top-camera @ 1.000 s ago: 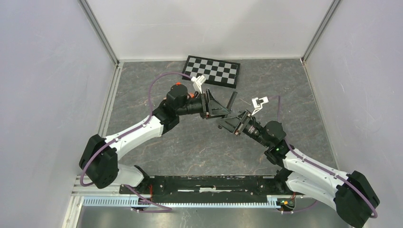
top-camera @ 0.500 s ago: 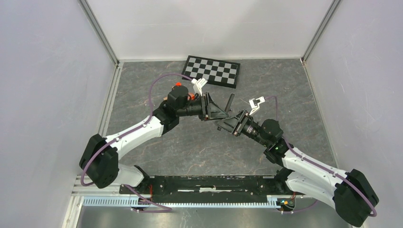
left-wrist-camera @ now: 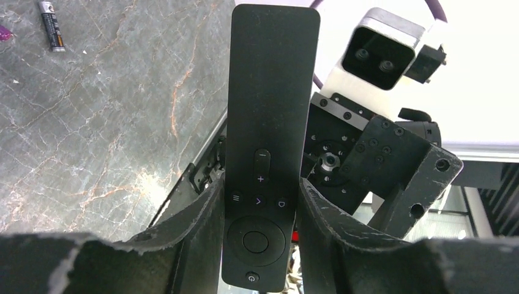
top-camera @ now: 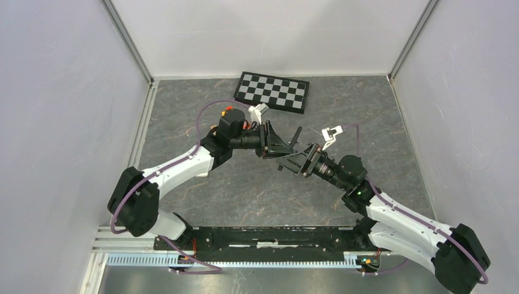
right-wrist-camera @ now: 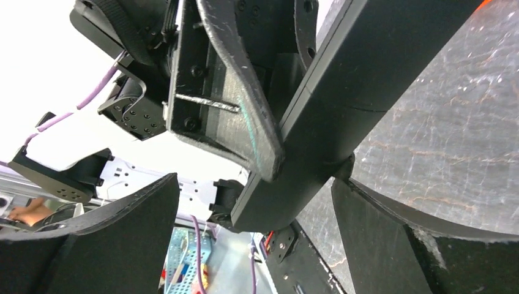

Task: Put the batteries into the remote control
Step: Adjust the remote control.

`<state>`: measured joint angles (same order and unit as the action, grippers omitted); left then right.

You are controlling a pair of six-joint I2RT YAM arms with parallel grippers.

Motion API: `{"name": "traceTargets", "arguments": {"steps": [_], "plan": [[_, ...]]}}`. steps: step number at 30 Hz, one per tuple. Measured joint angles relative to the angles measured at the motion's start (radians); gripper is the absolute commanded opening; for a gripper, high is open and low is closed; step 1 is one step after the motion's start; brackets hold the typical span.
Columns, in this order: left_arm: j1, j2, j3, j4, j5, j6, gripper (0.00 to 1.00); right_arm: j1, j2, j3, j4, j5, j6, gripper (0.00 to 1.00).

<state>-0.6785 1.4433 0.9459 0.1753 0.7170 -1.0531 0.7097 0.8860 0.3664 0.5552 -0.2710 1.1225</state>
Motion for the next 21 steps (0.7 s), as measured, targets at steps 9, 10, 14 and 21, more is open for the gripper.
{"name": "traceTargets", "arguments": {"steps": [9,10,14,21], "plan": [[0.084,-0.005,-0.012,0.019,0.089,-0.050,0.34,-0.005,-0.107,0.010,-0.120,0.118,-0.112,0.98],[0.097,-0.009,-0.022,0.031,0.106,-0.050,0.34,-0.007,-0.121,0.021,-0.151,0.143,-0.125,0.98],[0.137,-0.041,-0.068,0.058,0.165,-0.050,0.34,-0.014,-0.138,0.094,-0.242,0.235,-0.154,0.98],[0.144,-0.119,-0.079,0.083,0.270,-0.049,0.34,-0.042,-0.064,0.238,-0.273,0.280,-0.301,0.98]]}}
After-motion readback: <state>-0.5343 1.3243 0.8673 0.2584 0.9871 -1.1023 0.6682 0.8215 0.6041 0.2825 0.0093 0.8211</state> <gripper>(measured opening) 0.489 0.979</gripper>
